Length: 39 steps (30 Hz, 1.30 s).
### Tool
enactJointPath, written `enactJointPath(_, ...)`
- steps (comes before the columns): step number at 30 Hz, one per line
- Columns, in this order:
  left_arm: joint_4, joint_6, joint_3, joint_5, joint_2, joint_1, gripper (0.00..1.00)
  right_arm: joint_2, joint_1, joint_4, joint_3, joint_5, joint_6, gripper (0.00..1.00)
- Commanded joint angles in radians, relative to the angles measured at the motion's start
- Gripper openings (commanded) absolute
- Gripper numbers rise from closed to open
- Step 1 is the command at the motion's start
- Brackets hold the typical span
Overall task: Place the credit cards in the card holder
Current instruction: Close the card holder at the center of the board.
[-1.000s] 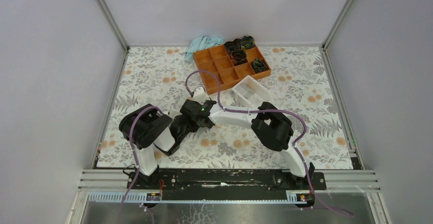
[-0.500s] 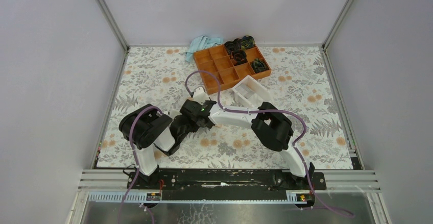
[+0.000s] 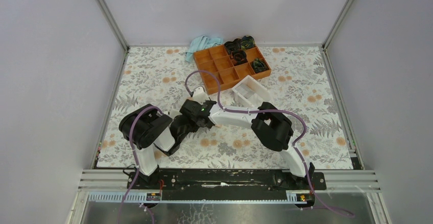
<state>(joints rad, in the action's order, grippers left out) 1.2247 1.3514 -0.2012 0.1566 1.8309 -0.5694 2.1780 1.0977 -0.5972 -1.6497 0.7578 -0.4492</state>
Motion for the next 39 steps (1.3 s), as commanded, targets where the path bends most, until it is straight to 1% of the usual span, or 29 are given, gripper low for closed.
enactJointPath(1, 0.018, -0.028, 0.000, 0.001, 0.013, -0.005, 0.00, -0.008, 0.001, 0.013, 0.017, 0.026, -0.012, 0.00)
enactJointPath(11, 0.022, -0.026, -0.001, 0.001, 0.019, -0.005, 0.00, -0.031, -0.002, 0.015, 0.042, 0.041, -0.019, 0.00)
enactJointPath(23, 0.025, -0.027, 0.005, 0.002, 0.019, -0.007, 0.00, -0.021, -0.003, 0.052, 0.037, 0.044, -0.006, 0.00)
enactJointPath(39, 0.017, -0.031, -0.006, -0.001, 0.022, -0.006, 0.00, -0.042, -0.010, 0.053, 0.042, 0.069, 0.004, 0.00)
